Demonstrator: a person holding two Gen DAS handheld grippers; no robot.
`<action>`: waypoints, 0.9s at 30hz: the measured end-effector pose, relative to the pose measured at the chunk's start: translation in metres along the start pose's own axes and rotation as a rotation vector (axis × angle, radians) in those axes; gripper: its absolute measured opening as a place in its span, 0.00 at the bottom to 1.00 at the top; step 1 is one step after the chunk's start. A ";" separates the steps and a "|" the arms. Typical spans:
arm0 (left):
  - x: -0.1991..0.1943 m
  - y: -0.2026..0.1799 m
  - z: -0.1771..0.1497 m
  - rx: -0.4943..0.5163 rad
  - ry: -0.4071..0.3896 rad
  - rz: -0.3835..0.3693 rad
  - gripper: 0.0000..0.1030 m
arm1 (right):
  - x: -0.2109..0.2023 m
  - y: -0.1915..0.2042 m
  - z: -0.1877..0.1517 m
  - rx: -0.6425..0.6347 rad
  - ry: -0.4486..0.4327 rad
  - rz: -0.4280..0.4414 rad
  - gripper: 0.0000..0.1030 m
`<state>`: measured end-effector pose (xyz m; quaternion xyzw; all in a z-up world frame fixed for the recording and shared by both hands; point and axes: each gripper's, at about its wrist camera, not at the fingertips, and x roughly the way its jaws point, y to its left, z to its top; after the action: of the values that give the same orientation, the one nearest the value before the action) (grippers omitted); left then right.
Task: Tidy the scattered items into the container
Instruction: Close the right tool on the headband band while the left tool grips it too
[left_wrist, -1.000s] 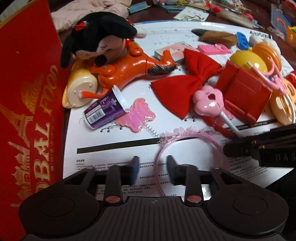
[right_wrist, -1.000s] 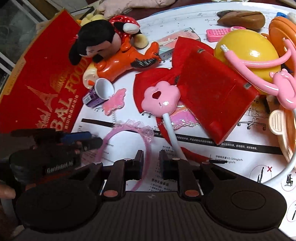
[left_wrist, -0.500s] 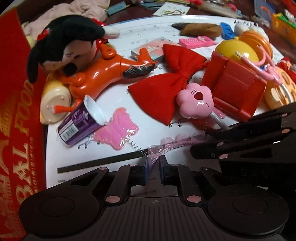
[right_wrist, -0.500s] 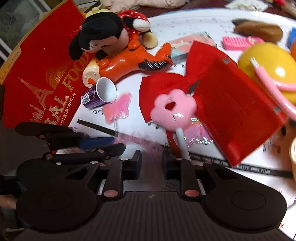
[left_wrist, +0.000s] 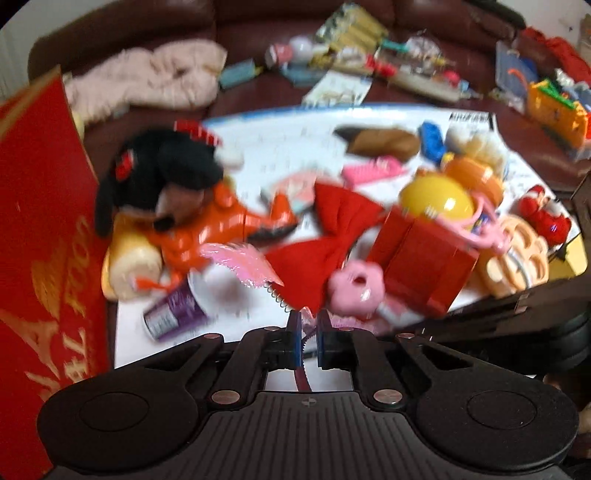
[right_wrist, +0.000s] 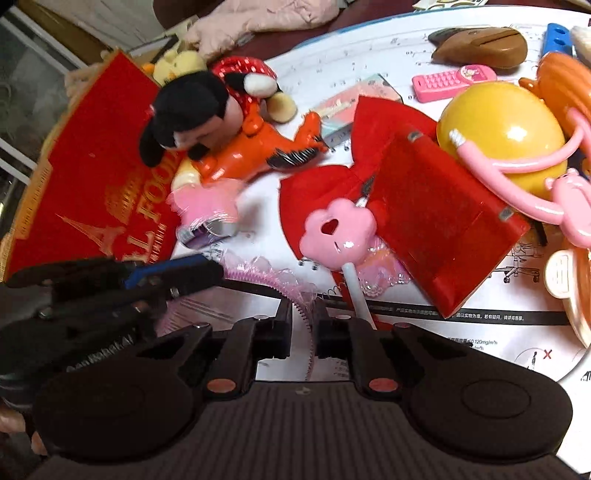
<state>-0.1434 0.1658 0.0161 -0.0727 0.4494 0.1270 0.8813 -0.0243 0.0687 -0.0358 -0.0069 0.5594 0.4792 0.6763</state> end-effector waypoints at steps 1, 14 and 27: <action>-0.003 -0.001 0.002 0.004 -0.011 0.004 0.03 | -0.002 0.001 0.000 0.000 -0.004 0.010 0.12; 0.014 0.011 -0.048 -0.020 0.127 0.024 0.08 | -0.011 -0.004 -0.008 -0.023 -0.007 -0.013 0.01; 0.043 0.014 -0.069 0.053 0.156 0.077 0.45 | 0.016 0.000 -0.023 -0.049 0.061 -0.042 0.27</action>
<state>-0.1760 0.1695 -0.0594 -0.0419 0.5222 0.1429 0.8397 -0.0428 0.0663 -0.0572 -0.0497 0.5676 0.4778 0.6686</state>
